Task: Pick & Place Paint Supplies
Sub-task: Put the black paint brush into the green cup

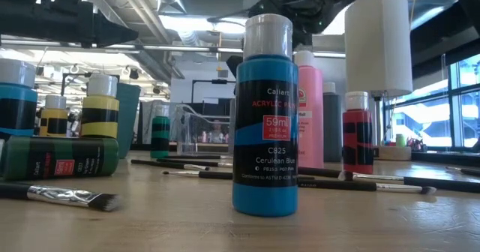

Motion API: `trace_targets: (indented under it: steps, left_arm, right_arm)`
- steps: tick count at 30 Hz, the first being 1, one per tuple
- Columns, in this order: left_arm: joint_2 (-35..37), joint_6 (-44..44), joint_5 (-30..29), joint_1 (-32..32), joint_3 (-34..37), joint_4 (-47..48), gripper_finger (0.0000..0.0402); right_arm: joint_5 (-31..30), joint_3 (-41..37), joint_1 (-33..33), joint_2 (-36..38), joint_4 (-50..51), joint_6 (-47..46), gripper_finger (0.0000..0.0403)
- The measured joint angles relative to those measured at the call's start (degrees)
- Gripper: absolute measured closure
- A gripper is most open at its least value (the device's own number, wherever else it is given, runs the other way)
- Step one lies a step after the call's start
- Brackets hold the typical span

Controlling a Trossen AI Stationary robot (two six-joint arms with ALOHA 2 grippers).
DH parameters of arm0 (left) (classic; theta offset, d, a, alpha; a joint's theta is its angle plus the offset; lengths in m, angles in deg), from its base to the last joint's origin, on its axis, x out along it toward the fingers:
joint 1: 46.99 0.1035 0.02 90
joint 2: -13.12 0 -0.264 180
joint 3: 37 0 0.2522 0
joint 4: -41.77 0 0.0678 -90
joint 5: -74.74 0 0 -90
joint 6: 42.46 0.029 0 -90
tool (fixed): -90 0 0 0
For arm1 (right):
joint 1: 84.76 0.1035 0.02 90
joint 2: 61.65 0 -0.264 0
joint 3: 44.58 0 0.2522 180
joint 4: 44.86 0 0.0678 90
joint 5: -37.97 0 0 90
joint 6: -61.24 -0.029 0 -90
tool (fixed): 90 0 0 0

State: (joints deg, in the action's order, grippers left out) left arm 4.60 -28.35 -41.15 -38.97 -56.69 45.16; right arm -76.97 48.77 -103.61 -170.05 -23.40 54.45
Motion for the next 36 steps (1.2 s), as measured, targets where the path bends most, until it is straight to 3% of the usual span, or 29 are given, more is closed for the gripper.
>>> trace_targets:
  steps: [7, 11, 19, 24, 30, 36]
  left_arm:
    - [0.0, -0.27, 0.9, 0.0, 0.0, 1.81, 0.0261]
    - [0.0, -0.39, 4.31, 0.01, 0.0, 1.44, 0.0261]
    - [0.0, 0.47, 8.16, -1.55, -0.39, 1.59, 0.0261]
    - [-1.81, 1.67, 8.07, -3.9, -2.89, 2.88, 0.0261]
    - [-11.98, 2.14, 8.0, -6.19, -6.7, 4.31, 0.0261]
    - [-28.27, 2.14, 8.04, -8.9, -15.49, 7.7, 0.0261]
  right_arm:
    - [-5.0, 5.5, 3.71, 0.0, 7.24, 1.79, 0.0139]
    - [-8.04, 9.3, 6.43, 0.02, 14.7, 1.88, 0.0139]
    - [-28.41, 13.32, 14.32, 5.05, 30.17, -2.02, 0.0139]
    - [-33.06, 13.25, 20.27, 11.53, 41.14, -9.67, 0.0139]
    - [-33.71, 12.09, 26.31, 17.44, 50.21, -19.84, 0.0139]
    - [-33.53, 11.96, 30.27, 18.86, 57.42, -26.2, 0.0139]
